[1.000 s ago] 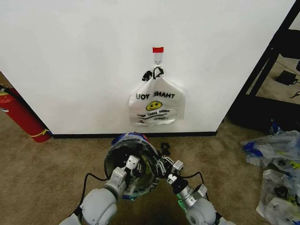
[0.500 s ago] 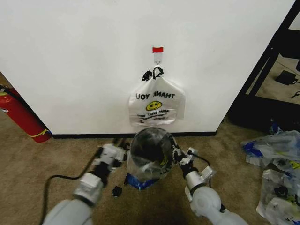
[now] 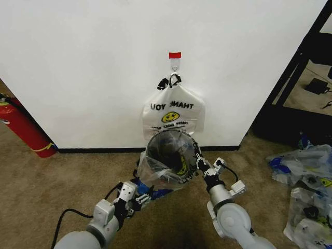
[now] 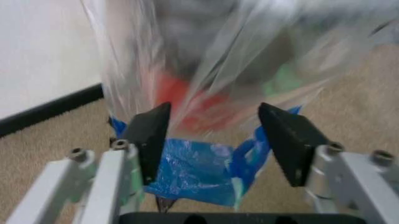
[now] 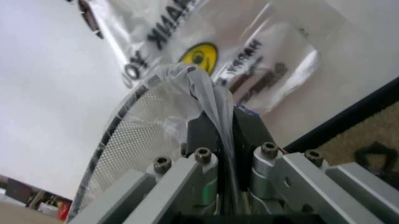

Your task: Pick up the garbage bag from the wall and place it over the trash bin.

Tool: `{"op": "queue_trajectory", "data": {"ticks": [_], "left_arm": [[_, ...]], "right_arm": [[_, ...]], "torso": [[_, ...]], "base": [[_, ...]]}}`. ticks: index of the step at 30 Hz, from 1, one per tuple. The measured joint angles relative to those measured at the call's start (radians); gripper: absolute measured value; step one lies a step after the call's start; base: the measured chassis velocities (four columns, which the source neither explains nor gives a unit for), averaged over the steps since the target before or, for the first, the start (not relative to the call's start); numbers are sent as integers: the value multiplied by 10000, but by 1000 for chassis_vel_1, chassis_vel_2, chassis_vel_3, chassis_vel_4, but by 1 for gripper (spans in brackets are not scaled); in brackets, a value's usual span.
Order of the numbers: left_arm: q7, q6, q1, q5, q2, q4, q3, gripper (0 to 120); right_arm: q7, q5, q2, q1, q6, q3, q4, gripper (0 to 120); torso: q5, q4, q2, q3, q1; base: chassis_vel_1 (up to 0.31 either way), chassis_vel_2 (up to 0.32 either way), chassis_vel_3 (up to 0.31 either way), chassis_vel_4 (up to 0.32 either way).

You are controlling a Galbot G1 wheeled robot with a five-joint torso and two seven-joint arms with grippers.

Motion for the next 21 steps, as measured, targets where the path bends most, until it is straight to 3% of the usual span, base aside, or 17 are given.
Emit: {"op": "queue_trajectory", "data": {"ticks": [8, 12, 14, 16, 21], "left_arm": [[615, -309, -636, 601, -30, 1298, 145, 22], [1194, -1063, -971, 834, -123, 1899, 136, 11], [2248, -2125, -1189, 1256, -257, 2482, -106, 1], [2967, -2470, -1234, 1524, -290, 2675, -213, 0], [3483, -2500, -1153, 1748, -297, 2653, -212, 0]], "right_arm": [[212, 16, -13, -57, -58, -32, 536, 1], [360, 49, 4, -74, -139, -75, 664, 1], [507, 83, -5, -64, -233, -170, 735, 1], [598, 107, -29, -35, -276, -194, 786, 1], [755, 177, -52, 48, -325, -169, 812, 1]], "torso": [[0, 2, 0, 0, 0], [0, -1, 0, 0, 0], [0, -2, 0, 0, 0], [-1, 1, -1, 0, 0], [1, 1, -2, 1, 0]], "base": [[0, 0, 0, 0], [0, 0, 0, 0], [0, 0, 0, 0], [0, 0, 0, 0], [0, 0, 0, 0]]}}
